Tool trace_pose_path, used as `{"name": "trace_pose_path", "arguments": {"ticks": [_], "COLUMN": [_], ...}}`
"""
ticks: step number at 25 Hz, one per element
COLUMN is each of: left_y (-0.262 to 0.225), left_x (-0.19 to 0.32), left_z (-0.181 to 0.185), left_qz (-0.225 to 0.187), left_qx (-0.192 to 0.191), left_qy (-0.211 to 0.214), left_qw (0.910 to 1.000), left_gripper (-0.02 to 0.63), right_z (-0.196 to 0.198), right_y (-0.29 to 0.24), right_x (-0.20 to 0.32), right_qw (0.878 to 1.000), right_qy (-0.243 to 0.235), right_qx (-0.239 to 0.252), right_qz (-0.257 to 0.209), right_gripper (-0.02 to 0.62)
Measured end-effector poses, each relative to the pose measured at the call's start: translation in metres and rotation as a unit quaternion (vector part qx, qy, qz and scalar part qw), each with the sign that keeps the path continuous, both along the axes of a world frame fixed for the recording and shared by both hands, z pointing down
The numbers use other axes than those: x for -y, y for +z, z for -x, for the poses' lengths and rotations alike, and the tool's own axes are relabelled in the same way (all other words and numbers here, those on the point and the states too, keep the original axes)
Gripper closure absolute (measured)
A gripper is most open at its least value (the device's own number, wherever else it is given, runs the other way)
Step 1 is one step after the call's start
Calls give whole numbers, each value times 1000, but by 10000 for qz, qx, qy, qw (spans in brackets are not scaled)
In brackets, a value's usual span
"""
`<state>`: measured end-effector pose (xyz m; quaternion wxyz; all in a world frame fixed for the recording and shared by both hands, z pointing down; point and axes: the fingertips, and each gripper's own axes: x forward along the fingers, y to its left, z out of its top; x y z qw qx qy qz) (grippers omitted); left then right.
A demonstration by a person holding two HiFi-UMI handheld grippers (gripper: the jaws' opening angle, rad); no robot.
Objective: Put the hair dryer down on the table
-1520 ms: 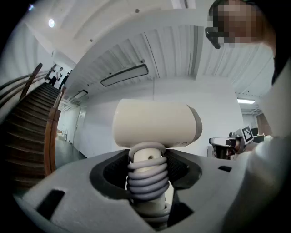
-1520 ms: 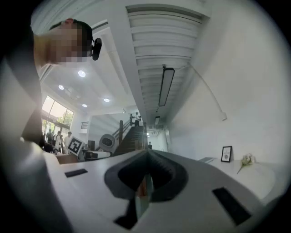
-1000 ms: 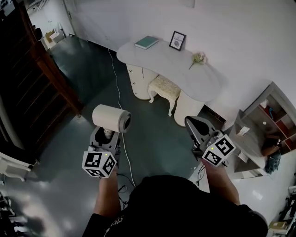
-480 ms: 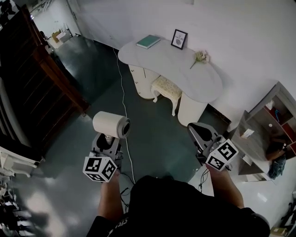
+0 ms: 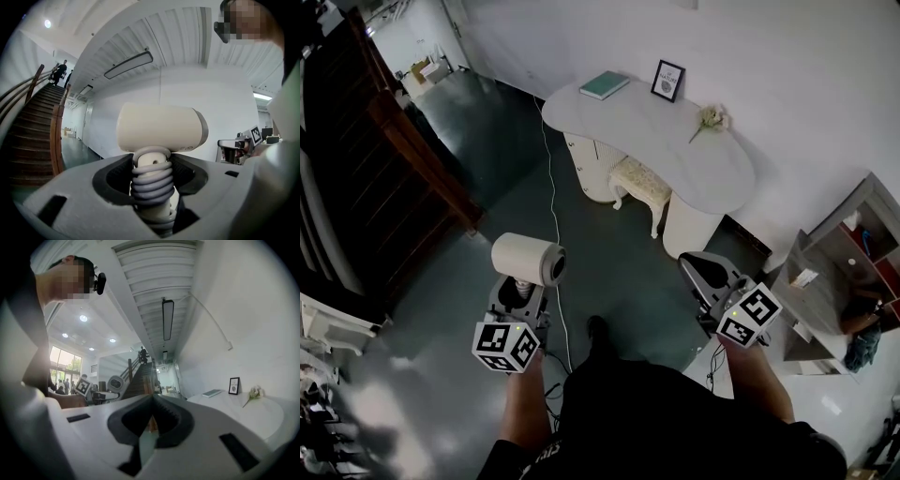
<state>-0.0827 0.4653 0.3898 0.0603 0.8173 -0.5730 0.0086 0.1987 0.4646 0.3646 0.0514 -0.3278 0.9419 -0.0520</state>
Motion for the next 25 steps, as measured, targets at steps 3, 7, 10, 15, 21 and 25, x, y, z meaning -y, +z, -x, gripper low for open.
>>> {"name": "trace_pose_path", "arguments": {"ticks": [3, 7, 10, 15, 21, 25], "left_y": [4, 7, 7, 3, 0, 0], "left_x": [16, 50, 81, 133, 182, 203], "left_z": [8, 27, 45, 79, 129, 159], "left_qz": [-41, -97, -123, -173, -222, -229], "left_qx": [112, 180, 87, 139, 106, 18], "left_qy": [-32, -34, -20, 90, 183, 230], "left_qw": [9999, 9998, 9999, 9997, 9995, 9995], "left_gripper": [374, 374, 374, 374, 374, 374], "right_z": [10, 24, 42, 89, 149, 186], "right_y": [2, 3, 3, -2, -4, -9], "right_x": [13, 42, 72, 121, 169, 192], "right_qw": [10000, 9999, 9996, 9994, 9990, 9987], "right_qy": [-47, -9, 19, -82, -134, -132], "right_qx": [-80, -164, -268, -335, -397, -458], "right_qz": [17, 26, 51, 85, 172, 174], "right_gripper": [589, 589, 589, 572, 565, 565]}}
